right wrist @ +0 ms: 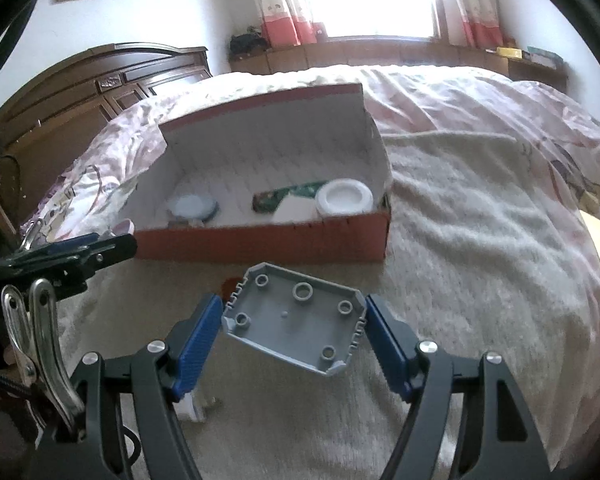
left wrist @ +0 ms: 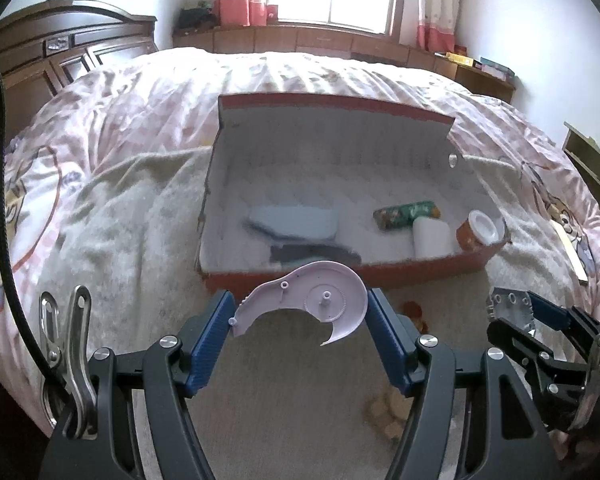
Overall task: Organize rigid objects
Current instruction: 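Carry the lilac piece and grey plate into the box and release both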
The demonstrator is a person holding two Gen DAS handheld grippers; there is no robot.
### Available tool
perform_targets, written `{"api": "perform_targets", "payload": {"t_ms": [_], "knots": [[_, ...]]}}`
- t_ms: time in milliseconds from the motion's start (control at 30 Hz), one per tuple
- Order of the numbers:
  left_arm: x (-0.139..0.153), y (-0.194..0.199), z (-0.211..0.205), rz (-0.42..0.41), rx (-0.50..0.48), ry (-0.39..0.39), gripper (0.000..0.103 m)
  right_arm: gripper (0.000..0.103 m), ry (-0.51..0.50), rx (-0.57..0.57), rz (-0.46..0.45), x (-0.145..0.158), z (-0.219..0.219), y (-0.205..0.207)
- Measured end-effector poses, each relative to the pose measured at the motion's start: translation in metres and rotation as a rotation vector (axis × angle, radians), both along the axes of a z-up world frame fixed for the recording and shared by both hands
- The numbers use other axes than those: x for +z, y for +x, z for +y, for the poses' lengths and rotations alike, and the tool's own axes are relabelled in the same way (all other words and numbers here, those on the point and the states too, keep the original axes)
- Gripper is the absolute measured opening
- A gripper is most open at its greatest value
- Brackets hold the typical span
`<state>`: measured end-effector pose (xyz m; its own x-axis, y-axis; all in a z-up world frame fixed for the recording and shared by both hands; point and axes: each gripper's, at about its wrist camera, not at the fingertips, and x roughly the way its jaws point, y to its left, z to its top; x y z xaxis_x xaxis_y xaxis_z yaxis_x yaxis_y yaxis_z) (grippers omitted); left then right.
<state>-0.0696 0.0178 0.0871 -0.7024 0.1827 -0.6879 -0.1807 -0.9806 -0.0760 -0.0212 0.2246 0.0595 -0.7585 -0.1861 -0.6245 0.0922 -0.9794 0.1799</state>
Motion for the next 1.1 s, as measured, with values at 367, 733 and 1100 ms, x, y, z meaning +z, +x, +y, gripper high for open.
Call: {"api": "perform_targets", "payload": {"t_ms": [367,733,1100], "knots": [[0.019,-0.034,0.01,0.052,-0.006,0.0,0.069,0.076,0.009,0.006,0.061,0.024,-0.002,-0.035],[0.018,-0.067,0.02,0.051,-0.002,0.007,0.069,0.076,0.011,-0.003,0.072,0.031,0.0,-0.077],[0.014,-0.094,0.025,0.061,0.007,0.002,0.069,0.076,0.021,-0.002,0.06,0.028,0.002,-0.112]]}}
